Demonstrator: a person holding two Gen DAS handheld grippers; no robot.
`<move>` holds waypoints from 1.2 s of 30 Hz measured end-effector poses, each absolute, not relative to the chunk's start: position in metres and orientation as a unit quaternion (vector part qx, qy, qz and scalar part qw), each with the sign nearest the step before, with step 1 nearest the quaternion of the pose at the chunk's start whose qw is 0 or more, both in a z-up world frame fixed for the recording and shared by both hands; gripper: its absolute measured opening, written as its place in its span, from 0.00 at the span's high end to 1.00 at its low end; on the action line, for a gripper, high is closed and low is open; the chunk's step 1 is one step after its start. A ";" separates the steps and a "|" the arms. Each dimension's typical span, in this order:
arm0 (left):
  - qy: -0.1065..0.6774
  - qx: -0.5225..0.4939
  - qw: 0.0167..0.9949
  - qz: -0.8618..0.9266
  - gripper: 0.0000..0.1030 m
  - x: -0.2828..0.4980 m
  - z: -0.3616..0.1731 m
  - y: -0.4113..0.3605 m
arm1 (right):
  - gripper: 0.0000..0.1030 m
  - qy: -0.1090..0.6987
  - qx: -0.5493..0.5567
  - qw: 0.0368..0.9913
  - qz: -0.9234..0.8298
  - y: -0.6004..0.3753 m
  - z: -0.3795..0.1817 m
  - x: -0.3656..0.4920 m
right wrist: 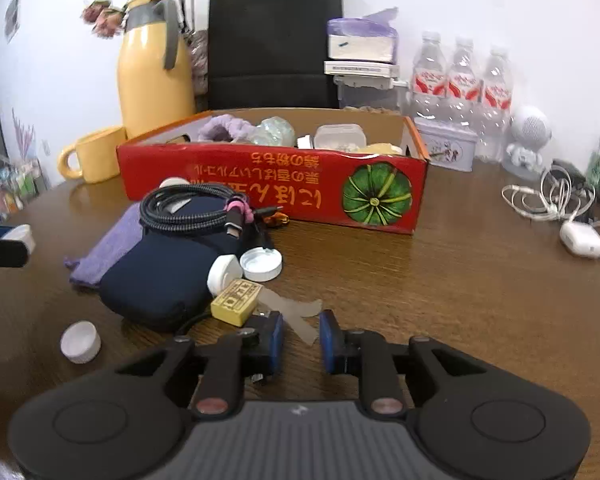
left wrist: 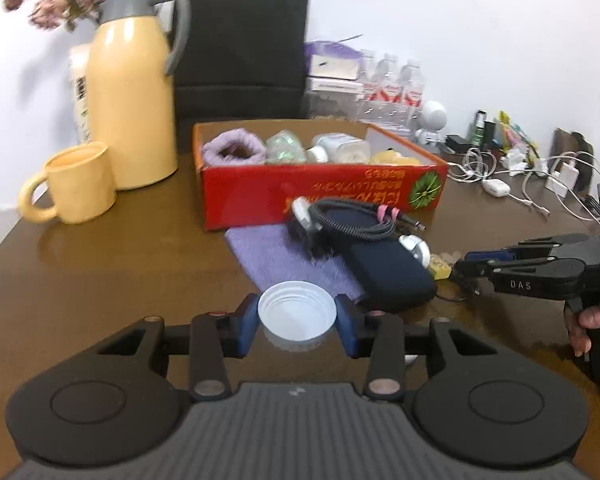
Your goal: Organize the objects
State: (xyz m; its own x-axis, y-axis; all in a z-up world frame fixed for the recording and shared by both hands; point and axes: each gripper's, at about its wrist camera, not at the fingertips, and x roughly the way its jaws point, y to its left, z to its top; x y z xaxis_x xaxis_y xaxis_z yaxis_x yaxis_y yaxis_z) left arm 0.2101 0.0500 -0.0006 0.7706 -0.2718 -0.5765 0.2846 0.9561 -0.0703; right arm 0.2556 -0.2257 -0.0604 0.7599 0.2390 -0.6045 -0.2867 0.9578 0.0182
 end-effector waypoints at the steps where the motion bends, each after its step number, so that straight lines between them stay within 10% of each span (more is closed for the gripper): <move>1: 0.306 0.007 0.941 -0.145 0.60 0.207 -0.001 0.051 | 0.96 0.317 -0.036 0.938 0.136 -0.225 -0.060 0.255; 14: 0.315 -0.010 0.939 -0.135 0.60 0.112 -0.003 0.063 | 0.98 0.256 0.049 0.955 0.145 -0.246 -0.036 0.123; 21: 0.306 -0.007 0.940 -0.148 0.60 0.121 0.000 0.050 | 0.79 0.282 -0.010 0.951 0.124 -0.246 -0.046 0.173; 36: 0.327 -0.013 0.931 -0.162 0.60 0.190 -0.014 0.026 | 0.88 0.314 -0.068 0.935 0.152 -0.215 -0.063 0.271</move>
